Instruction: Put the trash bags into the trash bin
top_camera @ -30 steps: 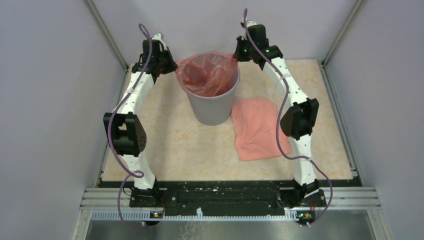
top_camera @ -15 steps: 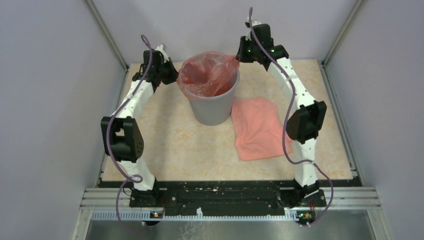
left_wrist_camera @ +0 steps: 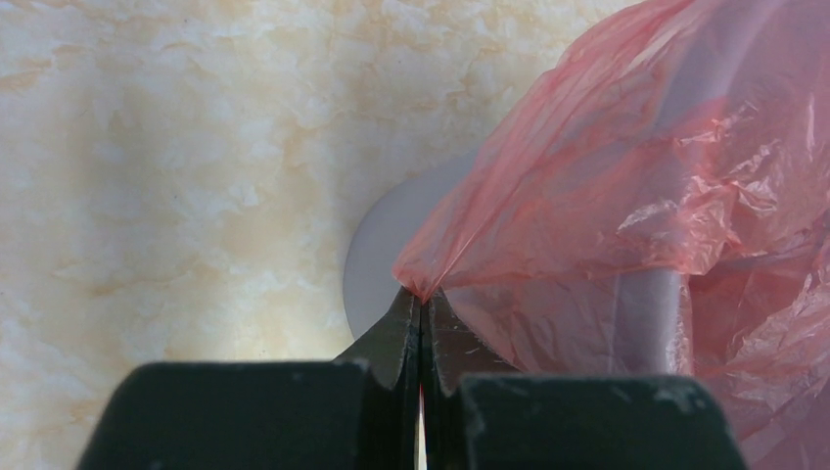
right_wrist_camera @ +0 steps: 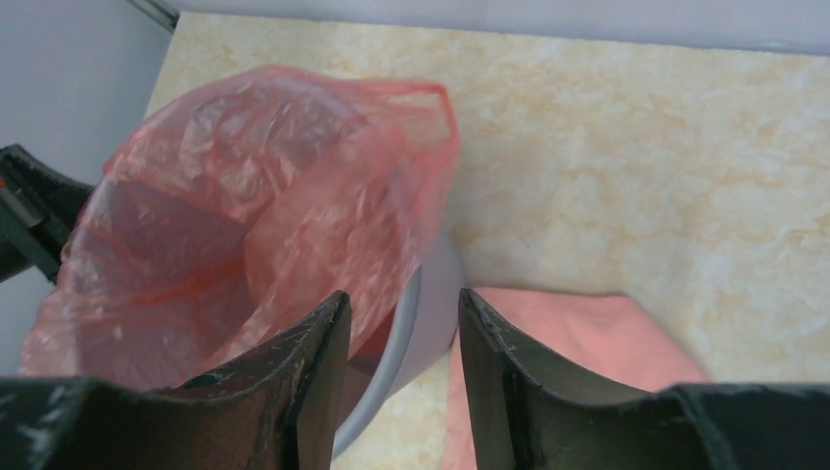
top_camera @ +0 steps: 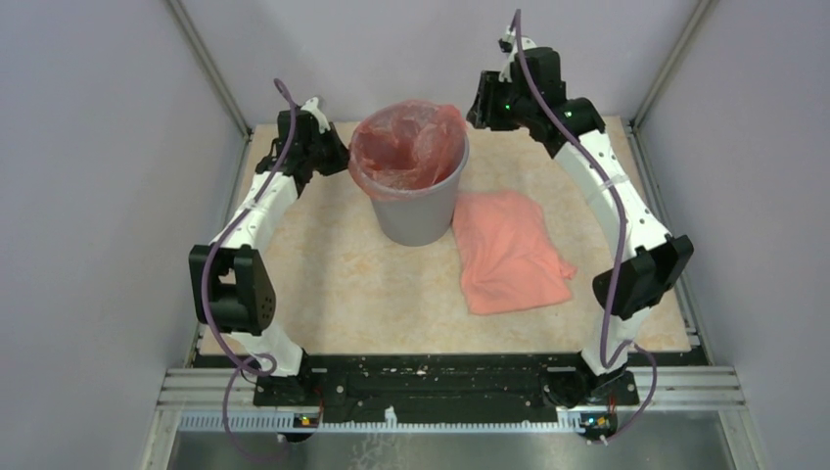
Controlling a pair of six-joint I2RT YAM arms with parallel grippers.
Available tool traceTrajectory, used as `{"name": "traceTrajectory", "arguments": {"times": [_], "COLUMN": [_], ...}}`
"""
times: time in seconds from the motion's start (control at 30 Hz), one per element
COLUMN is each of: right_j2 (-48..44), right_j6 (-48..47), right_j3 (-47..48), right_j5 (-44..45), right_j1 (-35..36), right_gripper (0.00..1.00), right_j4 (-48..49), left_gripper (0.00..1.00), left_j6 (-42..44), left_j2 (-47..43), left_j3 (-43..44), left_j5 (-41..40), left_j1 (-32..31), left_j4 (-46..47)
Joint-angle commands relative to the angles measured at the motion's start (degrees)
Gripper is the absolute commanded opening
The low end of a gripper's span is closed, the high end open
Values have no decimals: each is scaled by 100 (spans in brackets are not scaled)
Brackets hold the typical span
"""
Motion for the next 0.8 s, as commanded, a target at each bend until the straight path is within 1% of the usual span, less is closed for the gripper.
{"name": "traceTrajectory", "arguments": {"times": [0.0, 0.17, 0.37, 0.6, 0.77], "right_j2": [-666, -527, -299, 120, 349], "right_j6": [65, -118, -179, -204, -211], "right_j3": [-492, -367, -254, 139, 349], "right_j5": [331, 1159, 1814, 2227, 2233], "right_j1": [509, 1094, 1425, 1573, 1629], "right_gripper": [46, 48, 48, 46, 44], "right_j4": [63, -294, -583, -905, -990], "left_gripper": [0, 0, 0, 0, 0], "left_j6": [-32, -78, -69, -78, -44], "left_j2": [-378, -555, -753, -793, -789], "left_j3": [-198, -396, -578, -652, -689], "left_j5": [122, 153, 157, 169, 149], "left_j1": [-39, -97, -162, -191, -191], "left_j4": [371, 439, 466, 505, 517]}}
